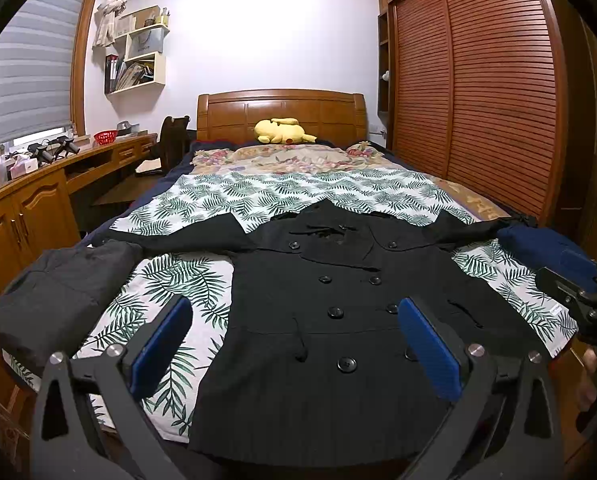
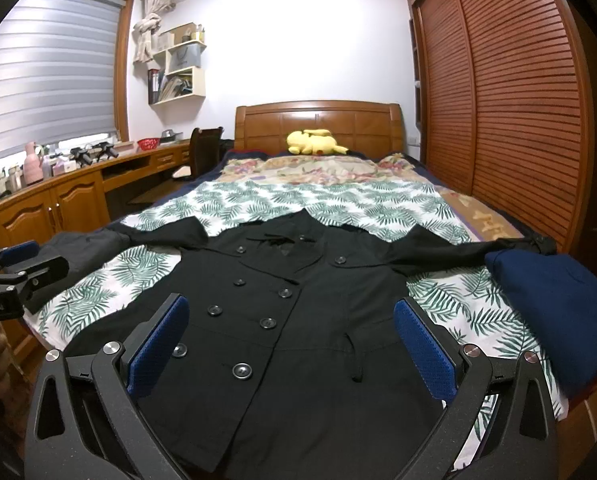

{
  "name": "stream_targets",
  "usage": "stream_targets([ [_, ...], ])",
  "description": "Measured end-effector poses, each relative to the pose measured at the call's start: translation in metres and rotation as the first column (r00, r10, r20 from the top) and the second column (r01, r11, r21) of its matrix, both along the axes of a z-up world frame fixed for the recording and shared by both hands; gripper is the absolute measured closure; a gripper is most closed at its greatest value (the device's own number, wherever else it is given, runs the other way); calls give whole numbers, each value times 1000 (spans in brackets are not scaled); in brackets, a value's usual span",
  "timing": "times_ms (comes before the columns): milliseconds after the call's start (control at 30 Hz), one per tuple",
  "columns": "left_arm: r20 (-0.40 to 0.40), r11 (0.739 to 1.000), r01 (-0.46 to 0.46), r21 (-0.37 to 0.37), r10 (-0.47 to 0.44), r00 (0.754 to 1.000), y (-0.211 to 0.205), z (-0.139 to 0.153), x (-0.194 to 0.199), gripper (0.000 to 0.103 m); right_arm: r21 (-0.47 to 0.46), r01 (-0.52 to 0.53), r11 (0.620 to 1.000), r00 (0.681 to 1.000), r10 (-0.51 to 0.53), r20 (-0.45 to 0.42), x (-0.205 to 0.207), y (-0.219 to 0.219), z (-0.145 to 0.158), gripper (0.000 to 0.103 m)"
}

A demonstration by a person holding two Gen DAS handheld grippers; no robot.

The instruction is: Fold large clothes

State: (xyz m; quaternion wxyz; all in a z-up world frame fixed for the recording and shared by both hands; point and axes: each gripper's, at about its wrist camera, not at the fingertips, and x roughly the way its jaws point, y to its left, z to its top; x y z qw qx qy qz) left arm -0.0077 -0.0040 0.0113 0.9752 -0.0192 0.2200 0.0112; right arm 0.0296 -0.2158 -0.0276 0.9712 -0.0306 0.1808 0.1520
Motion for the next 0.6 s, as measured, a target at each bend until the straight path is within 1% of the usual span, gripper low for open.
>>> stream_targets([
  [600, 11, 1000, 3, 0, -3, 1000, 0, 4, -2, 0, 3, 0, 1000, 1000, 0, 1, -1, 1, 2, 0],
])
